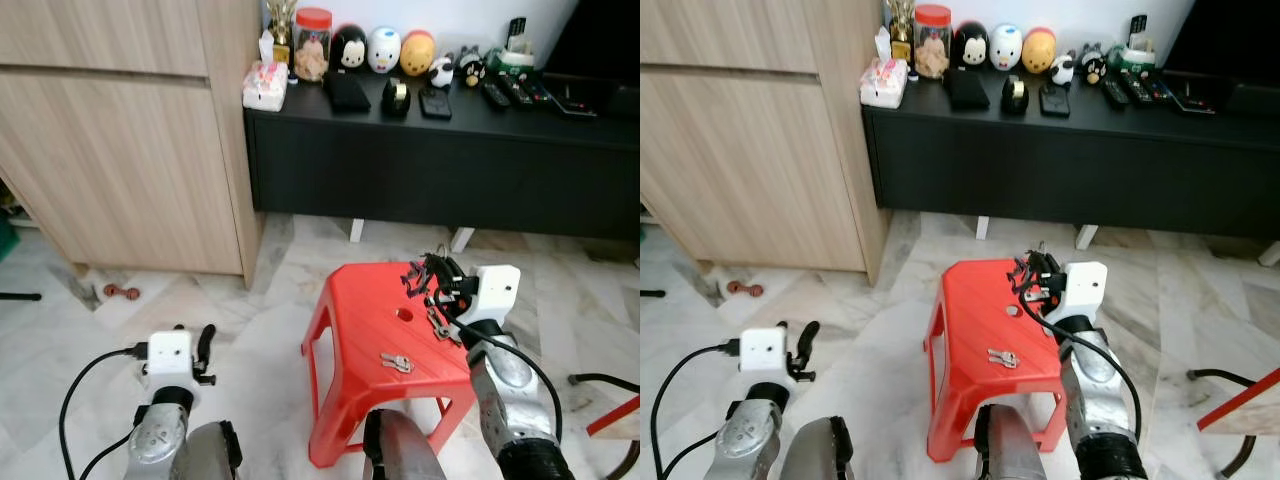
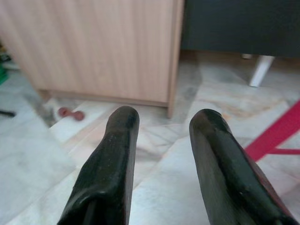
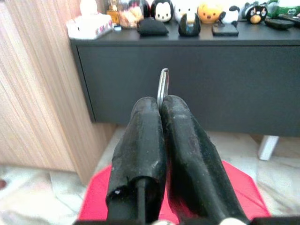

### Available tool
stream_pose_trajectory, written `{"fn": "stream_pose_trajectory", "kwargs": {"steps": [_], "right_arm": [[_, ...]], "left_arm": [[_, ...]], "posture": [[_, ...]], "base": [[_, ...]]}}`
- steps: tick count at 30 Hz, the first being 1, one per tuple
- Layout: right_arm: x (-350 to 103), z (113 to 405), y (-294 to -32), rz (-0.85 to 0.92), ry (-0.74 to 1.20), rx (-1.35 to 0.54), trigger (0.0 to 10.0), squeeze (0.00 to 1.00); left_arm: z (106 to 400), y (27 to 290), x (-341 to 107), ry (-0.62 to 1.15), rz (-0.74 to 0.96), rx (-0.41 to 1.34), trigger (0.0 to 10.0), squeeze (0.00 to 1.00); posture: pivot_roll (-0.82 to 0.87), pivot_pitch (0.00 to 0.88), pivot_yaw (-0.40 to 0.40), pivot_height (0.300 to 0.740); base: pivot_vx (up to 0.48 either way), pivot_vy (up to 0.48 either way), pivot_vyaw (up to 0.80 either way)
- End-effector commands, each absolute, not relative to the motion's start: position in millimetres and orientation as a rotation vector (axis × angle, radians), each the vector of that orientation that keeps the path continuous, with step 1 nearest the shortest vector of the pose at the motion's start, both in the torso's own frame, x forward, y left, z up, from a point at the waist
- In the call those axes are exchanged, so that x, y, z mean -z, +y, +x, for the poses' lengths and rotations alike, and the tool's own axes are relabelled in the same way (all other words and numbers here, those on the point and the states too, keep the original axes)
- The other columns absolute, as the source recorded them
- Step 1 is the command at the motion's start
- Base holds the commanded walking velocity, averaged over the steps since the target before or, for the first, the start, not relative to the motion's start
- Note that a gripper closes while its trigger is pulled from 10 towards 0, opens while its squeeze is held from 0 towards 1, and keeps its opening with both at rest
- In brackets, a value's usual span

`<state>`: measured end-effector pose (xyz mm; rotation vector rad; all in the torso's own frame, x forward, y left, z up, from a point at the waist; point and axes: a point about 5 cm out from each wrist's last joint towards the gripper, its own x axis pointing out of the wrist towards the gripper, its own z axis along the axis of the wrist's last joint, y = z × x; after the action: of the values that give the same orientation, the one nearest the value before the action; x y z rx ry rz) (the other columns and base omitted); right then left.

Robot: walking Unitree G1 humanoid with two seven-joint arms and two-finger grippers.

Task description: Hang keys on a hook

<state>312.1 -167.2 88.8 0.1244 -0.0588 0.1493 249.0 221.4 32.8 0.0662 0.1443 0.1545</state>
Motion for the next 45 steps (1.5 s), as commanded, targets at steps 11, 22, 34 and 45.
{"fn": "stream_pose_trajectory", "kwargs": {"steps": [11, 22, 34, 45], "right_arm": [[-96.4, 317.3, -149.9, 0.171, -0.094, -0.124, 10.0, 0.0], [-97.3, 315.2, -164.1, 0.149, -0.098, -0.088, 10.0, 0.0], [-89.6, 308.9, -187.9, 0.075, -0.059, -0.07, 10.0, 0.0], [-78.4, 300.0, -196.2, 0.079, -0.03, -0.034, 10.0, 0.0]], "left_arm": [[230.3, 249.9, 1.9, 0.32, 0.066, -0.183, 10.0, 0.0], [199.6, 249.0, 44.1, 0.571, 0.056, -0.19, 10.0, 0.0], [155.3, 267.1, 69.1, 0.771, 0.117, -0.307, 10.0, 0.0], [136.2, 258.5, 81.5, 0.847, 0.065, -0.34, 10.0, 0.0]], "posture": [[0.01, 0.0, -0.014, 0.649], [-0.01, 0.0, -0.025, 0.704], [0.0, 0.0, -0.072, 0.74], [0.01, 0.0, -0.091, 0.74]], "base": [[0.0, 0.0, 0.0], [0.0, 0.0, 0.0], [0.0, 0.0, 0.0], [0.0, 0.0, 0.0]]}}
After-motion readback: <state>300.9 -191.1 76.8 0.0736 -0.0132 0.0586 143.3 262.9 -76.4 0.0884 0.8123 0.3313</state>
